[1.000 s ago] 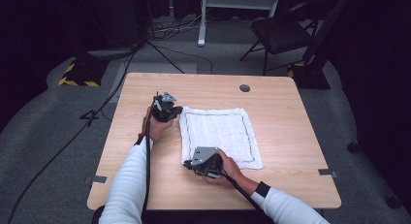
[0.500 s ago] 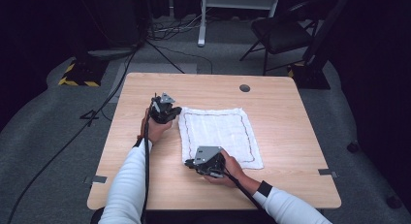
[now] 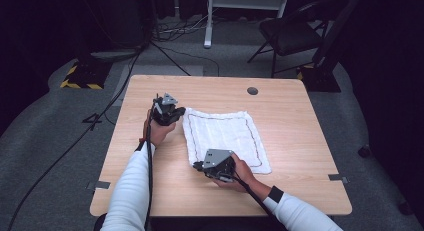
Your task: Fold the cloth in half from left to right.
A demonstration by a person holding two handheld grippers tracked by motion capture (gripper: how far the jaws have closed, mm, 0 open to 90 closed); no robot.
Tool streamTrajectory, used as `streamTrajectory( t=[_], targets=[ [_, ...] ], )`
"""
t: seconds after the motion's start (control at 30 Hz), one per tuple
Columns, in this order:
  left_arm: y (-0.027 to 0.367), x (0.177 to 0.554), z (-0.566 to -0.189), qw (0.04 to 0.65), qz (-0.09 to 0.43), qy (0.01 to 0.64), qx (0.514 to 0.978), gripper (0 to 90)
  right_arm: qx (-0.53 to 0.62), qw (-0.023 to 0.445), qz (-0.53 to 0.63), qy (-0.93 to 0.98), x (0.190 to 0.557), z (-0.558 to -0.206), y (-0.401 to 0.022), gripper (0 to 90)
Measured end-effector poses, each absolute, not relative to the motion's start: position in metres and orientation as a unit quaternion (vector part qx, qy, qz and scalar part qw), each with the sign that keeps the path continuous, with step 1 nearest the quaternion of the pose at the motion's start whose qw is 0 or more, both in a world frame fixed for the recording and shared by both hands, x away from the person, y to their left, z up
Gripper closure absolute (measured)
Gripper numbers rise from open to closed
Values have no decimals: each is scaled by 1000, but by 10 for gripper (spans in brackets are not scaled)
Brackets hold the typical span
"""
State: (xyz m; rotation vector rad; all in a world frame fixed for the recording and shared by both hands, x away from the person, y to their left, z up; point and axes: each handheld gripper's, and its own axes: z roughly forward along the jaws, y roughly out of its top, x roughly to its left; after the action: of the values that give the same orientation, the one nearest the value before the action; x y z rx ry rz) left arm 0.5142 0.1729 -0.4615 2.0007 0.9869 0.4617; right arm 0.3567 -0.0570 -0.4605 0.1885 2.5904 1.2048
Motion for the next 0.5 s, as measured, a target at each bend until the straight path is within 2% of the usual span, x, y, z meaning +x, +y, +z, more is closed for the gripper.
streamTrajectory(
  t=[0.5],
  targets=[
    [141,520,-450,430,182,362,807,870,105,160,425,885,354,-446,-101,872]
  ],
)
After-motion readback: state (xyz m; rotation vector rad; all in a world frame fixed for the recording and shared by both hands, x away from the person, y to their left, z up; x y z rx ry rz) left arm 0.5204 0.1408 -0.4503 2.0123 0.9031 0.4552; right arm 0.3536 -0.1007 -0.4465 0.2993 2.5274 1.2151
